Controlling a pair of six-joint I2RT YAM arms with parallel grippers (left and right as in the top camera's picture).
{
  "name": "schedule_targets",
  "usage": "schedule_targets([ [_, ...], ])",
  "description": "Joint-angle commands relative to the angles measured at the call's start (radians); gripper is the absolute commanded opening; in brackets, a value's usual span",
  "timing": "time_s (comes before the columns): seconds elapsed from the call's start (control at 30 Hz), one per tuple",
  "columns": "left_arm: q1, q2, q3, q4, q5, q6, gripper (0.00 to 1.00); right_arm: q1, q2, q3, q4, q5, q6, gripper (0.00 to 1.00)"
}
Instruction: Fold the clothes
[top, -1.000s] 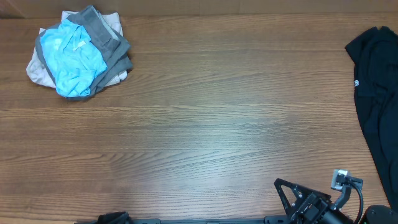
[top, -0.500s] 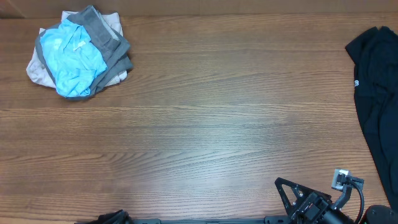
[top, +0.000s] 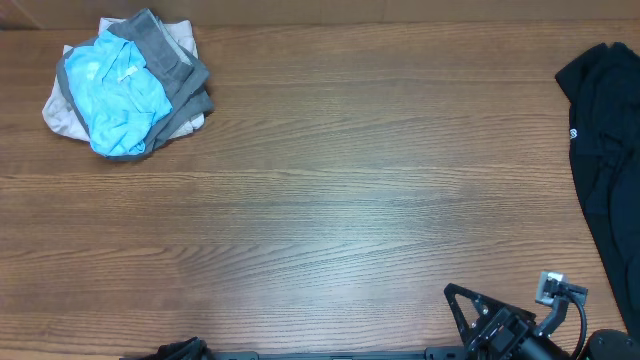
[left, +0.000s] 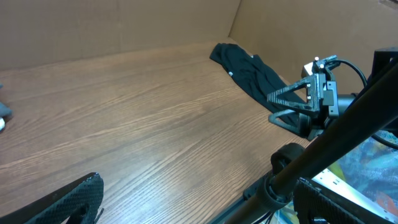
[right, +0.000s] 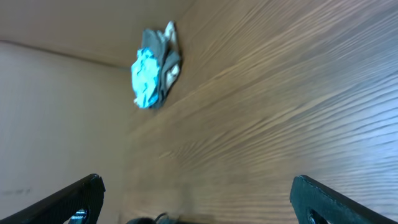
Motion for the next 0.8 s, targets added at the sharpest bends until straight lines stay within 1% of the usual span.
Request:
schedule_targets([
  [0.0,-0.006,-0.010,-0.006,0.002,-0.010,-0.013,1.00,0.004,-0.012,0.009,0.003,0.137,-0.024,1.00],
  [0.13,-0.006,-0.010,-0.006,0.002,-0.010,-0.013,1.00,0.004,-0.015,-0.008,0.004,0.316,-0.024,1.00],
  [0.27,-0.006,-0.010,-0.006,0.002,-0.010,-0.013,1.00,0.005,-0.042,-0.074,0.050,0.411,-0.027,1.00],
  [0.33,-0.006,-0.010,-0.006,0.002,-0.010,-0.013,1.00,0.005,-0.068,-0.129,0.142,0.413,-0.060,1.00],
  [0.43,-0.006,-0.010,-0.006,0.002,-0.010,-0.013,1.00,0.005,-0.124,-0.241,0.349,0.355,-0.148,1.00],
  [0.63,-0.006,-0.010,-0.006,0.002,-0.010,-0.013,1.00,0.005,-0.180,-0.438,0.546,0.338,-0.257,1.00],
  [0.77,-0.006,-0.010,-0.006,0.002,-0.010,-0.013,1.00,0.005,-0.181,-0.586,0.768,0.338,-0.310,1.00],
])
